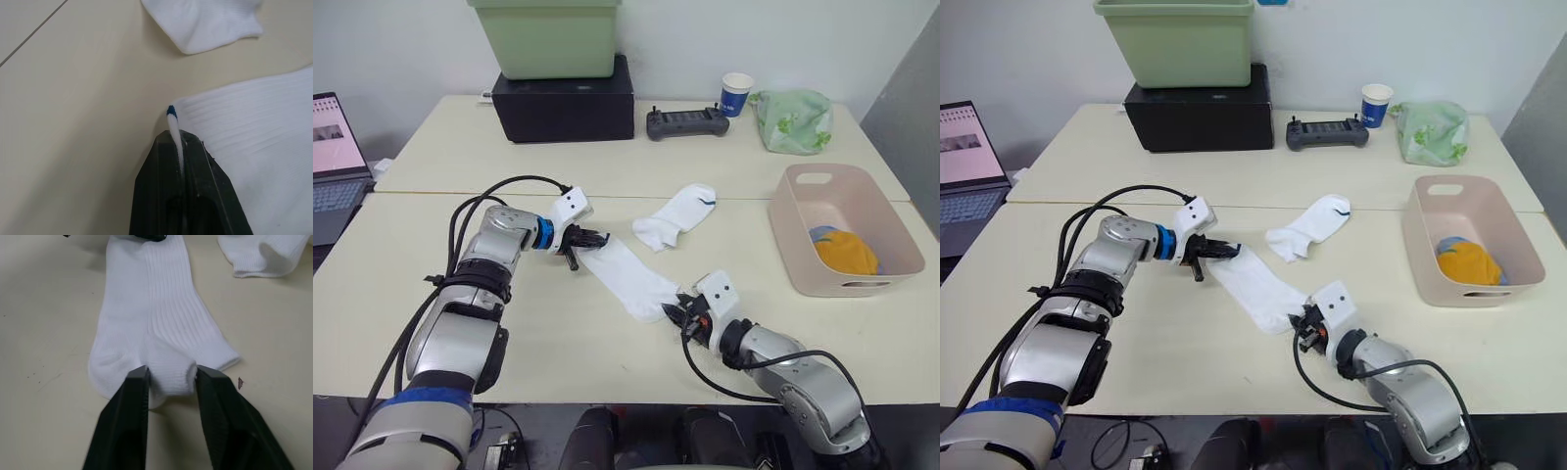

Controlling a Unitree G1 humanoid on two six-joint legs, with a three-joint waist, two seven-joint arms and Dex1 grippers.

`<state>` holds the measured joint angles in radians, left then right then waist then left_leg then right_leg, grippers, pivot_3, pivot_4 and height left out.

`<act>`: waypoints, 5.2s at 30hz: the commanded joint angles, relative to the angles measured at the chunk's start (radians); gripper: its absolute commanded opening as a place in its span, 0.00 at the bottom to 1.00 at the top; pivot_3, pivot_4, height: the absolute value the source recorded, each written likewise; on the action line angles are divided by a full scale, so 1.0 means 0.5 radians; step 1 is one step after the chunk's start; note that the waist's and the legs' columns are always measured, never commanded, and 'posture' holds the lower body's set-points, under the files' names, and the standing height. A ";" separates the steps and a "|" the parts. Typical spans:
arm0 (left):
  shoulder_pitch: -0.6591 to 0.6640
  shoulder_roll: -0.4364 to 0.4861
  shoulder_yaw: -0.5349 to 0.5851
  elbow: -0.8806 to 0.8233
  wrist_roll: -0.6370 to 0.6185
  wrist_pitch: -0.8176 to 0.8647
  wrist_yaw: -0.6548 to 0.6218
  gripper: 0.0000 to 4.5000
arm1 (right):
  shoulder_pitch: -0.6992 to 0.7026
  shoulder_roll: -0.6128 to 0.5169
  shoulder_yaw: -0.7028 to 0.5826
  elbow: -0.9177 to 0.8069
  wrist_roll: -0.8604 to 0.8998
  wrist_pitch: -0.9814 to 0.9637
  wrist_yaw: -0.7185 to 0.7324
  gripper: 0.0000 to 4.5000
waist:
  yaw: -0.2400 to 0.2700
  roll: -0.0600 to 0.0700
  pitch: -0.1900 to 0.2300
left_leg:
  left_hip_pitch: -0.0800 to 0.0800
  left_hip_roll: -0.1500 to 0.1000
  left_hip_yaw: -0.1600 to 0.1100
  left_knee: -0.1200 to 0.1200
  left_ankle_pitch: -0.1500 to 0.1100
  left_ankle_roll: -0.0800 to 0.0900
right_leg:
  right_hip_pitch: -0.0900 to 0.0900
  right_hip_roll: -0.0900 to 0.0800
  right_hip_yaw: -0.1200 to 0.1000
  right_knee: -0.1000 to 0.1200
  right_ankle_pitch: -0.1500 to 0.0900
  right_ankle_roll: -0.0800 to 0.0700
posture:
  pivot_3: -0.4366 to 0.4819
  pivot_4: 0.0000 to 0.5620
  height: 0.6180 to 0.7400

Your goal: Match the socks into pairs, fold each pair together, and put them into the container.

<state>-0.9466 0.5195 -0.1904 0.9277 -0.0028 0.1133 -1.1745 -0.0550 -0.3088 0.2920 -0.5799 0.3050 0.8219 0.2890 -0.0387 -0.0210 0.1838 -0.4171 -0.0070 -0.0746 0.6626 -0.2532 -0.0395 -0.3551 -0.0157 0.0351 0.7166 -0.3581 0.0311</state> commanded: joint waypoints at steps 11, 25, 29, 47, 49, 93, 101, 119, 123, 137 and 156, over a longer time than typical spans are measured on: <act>0.978 0.372 0.577 -1.728 -0.664 1.246 0.068 0.00 | -0.045 -0.362 -0.163 -0.398 0.154 0.284 0.236 0.01 | -0.030 0.001 0.000 | 0.001 0.001 -0.001 0.000 0.000 0.000 | 0.001 -0.001 0.001 0.000 0.000 0.000 | 0.48 0.27 0.84; 1.967 0.158 0.854 -2.778 -1.061 1.717 0.716 0.00 | 0.063 -0.721 -0.252 -0.623 0.283 0.495 0.303 0.01 | 0.017 0.000 -0.001 | 0.003 0.000 -0.001 0.000 0.000 0.000 | 0.006 -0.004 -0.001 -0.003 0.000 0.000 | 0.48 0.27 0.84; 2.010 0.104 0.793 -2.843 -1.073 1.718 0.826 0.00 | 0.034 -0.712 -0.240 -0.614 0.297 0.540 0.282 0.01 | 0.018 0.000 -0.001 | 0.004 0.000 0.000 -0.001 0.000 0.000 | 0.006 -0.004 0.000 -0.003 0.000 0.000 | 0.48 0.27 0.84; 2.101 0.342 0.893 -2.846 -1.146 1.522 0.808 0.76 | -0.336 -0.693 -0.246 -0.711 0.410 0.738 0.317 0.95 | 0.013 0.001 -0.002 | 0.005 0.000 0.000 -0.003 0.000 0.000 | 0.006 -0.004 0.000 -0.003 0.000 0.000 | 0.48 0.27 0.84; 2.081 0.374 0.998 -2.871 -1.209 1.517 0.799 0.89 | -0.425 -0.670 -0.227 -0.703 0.383 0.716 0.280 1.00 | 0.013 0.001 -0.001 | 0.004 0.000 0.000 -0.003 0.000 0.000 | 0.005 -0.004 0.000 -0.004 0.000 0.000 | 0.48 0.27 0.84; 1.427 0.181 0.405 -2.336 -1.040 0.724 0.396 0.99 | -0.999 -0.678 0.551 0.970 -1.593 -1.218 0.351 1.00 | 0.013 0.002 -0.001 | 0.003 -0.001 0.004 0.000 0.000 -0.001 | 0.004 -0.004 0.002 -0.003 0.000 -0.001 | 0.48 0.27 0.84; 1.353 0.178 0.393 -2.253 -1.009 0.700 0.386 0.99 | -1.144 -0.466 0.500 1.333 -1.743 -1.317 0.247 1.00 | 0.010 0.002 -0.001 | 0.004 -0.001 0.004 0.000 0.000 -0.001 | 0.004 -0.004 0.001 -0.002 0.000 -0.001 | 0.48 0.27 0.84; 1.383 0.274 0.601 -2.096 -1.018 0.844 0.517 1.00 | -1.206 -0.090 0.443 1.497 -1.656 -1.481 0.330 0.01 | 0.003 0.002 -0.001 | 0.004 0.000 0.003 -0.001 0.002 -0.004 | 0.002 -0.003 0.001 -0.001 0.000 -0.001 | 0.48 0.27 0.84; 1.426 0.389 0.613 -1.990 -0.940 0.739 0.438 1.00 | -1.170 0.105 0.432 1.383 -1.559 -1.253 0.459 0.01 | 0.000 0.002 -0.001 | 0.004 0.001 0.002 -0.002 0.002 -0.005 | 0.002 -0.003 0.000 0.000 0.000 -0.001 | 0.48 0.27 0.84; 1.438 0.293 0.519 -2.102 -0.911 0.705 0.483 1.00 | -1.080 0.228 0.352 1.139 -1.471 -0.869 0.595 0.30 | 0.011 0.002 0.000 | 0.003 -0.001 0.001 -0.001 0.001 -0.002 | 0.001 -0.004 -0.001 0.000 0.000 -0.001 | 0.48 0.27 0.84; 1.096 -0.131 0.210 -1.788 -0.477 0.638 0.943 0.65 | -1.240 0.426 -0.552 1.295 -0.916 -0.288 0.233 0.71 | 0.003 0.002 0.000 | 0.004 0.000 0.002 -0.002 0.003 -0.006 | 0.000 -0.003 0.000 0.002 0.000 -0.001 | 0.48 0.27 0.84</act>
<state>-0.3845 0.4605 -0.0828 0.0398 -0.2501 0.4420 -0.7089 -0.6464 -0.1096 0.0513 0.0287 -0.1940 0.6991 0.4375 -0.0374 -0.0198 0.1836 -0.4153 -0.0072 -0.0732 0.6616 -0.2514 -0.0429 -0.3553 -0.0170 0.0353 0.7177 -0.3579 0.0307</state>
